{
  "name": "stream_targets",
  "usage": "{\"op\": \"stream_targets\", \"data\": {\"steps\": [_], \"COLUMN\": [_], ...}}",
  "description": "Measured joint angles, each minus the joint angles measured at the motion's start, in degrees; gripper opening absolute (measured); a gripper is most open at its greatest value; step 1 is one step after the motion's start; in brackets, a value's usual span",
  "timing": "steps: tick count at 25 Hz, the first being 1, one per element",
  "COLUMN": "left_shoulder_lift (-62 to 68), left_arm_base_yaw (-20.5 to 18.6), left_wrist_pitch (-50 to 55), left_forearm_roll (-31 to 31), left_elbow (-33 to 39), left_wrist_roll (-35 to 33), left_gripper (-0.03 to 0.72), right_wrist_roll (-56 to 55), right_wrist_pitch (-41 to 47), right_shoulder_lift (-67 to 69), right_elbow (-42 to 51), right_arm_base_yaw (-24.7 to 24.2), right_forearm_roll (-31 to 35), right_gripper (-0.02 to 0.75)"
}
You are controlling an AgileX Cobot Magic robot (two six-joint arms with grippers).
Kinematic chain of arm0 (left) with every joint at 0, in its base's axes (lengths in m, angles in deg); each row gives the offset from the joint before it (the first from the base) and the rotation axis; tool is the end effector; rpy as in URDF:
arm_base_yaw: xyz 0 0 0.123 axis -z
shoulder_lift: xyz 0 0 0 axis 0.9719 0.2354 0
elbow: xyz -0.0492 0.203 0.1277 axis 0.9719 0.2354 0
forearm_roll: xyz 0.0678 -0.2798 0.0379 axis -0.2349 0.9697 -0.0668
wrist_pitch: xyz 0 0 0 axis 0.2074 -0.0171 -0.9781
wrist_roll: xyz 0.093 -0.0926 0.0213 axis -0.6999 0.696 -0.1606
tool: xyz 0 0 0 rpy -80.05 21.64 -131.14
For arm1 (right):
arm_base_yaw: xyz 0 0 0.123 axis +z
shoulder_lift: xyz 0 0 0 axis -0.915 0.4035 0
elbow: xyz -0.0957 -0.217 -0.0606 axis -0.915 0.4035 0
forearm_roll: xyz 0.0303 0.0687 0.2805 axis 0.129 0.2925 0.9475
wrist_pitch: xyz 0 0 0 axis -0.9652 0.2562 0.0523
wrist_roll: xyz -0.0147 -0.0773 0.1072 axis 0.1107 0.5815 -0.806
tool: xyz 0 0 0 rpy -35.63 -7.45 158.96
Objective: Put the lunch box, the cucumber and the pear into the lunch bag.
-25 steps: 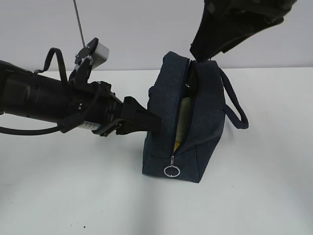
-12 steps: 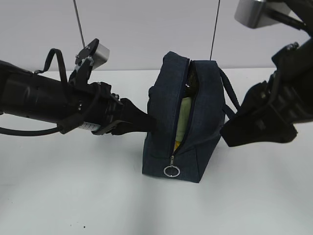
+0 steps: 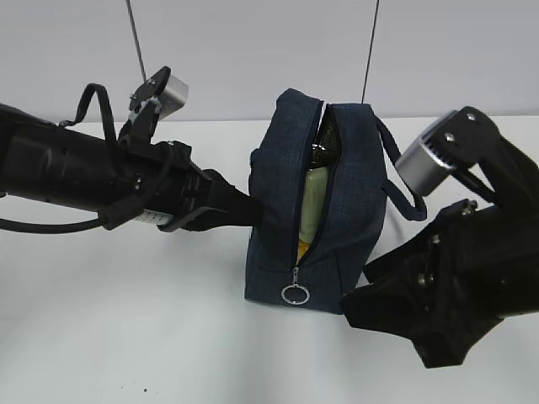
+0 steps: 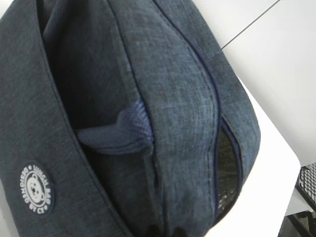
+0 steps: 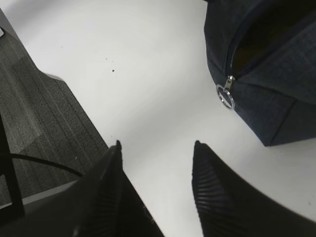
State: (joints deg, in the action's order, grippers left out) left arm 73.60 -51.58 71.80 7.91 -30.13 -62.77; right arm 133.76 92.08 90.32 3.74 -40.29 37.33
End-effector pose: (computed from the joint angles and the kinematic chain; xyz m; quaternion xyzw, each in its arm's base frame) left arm 0.3033 -0.2342 0.1199 0.2583 0.8322 -0.4077 0.2728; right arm 0.2361 0.1802 0.1738 -0.3647 0.8441 0.2546 0.2995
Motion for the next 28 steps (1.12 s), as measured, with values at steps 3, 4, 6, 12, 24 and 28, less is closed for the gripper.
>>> {"op": "stream_targets", "data": {"steps": [3,4,6,12,24,28], "left_shoulder_lift": [0.0,0.0,0.0,0.0,0.0,0.0], "left_arm_base_yaw": [0.0,0.0,0.0,0.0,0.0,0.0], "left_wrist_pitch": [0.0,0.0,0.0,1.35,4.56,4.58], "left_forearm_roll": [0.0,0.0,0.04,0.04,-3.37,-3.42], "left_elbow": [0.0,0.0,0.0,0.0,0.0,0.0], "left_wrist_roll": [0.0,0.0,0.0,0.0,0.0,0.0], "left_gripper": [-0.016,-0.016,-0.017,-0.017,-0.019,-0.018], "right_wrist_roll": [9.03,10.31,11.4,11.99,18.31,21.05], "right_wrist_pitch": [-3.63,-4.16,-4.84,-5.64,-6.33,-9.12], "right_shoulder_lift": [0.36,0.85,2.26,7.05,14.09,16.75], "right_elbow": [2.11,2.35,2.35,2.35,2.35,2.35], "right_arm_base_yaw": [0.0,0.0,0.0,0.0,0.0,0.0], "right_forearm_roll": [6.37,7.28,8.33,11.5,13.12,13.45], "right_gripper": [0.366,0.366,0.366,0.364,0.244,0.274]}}
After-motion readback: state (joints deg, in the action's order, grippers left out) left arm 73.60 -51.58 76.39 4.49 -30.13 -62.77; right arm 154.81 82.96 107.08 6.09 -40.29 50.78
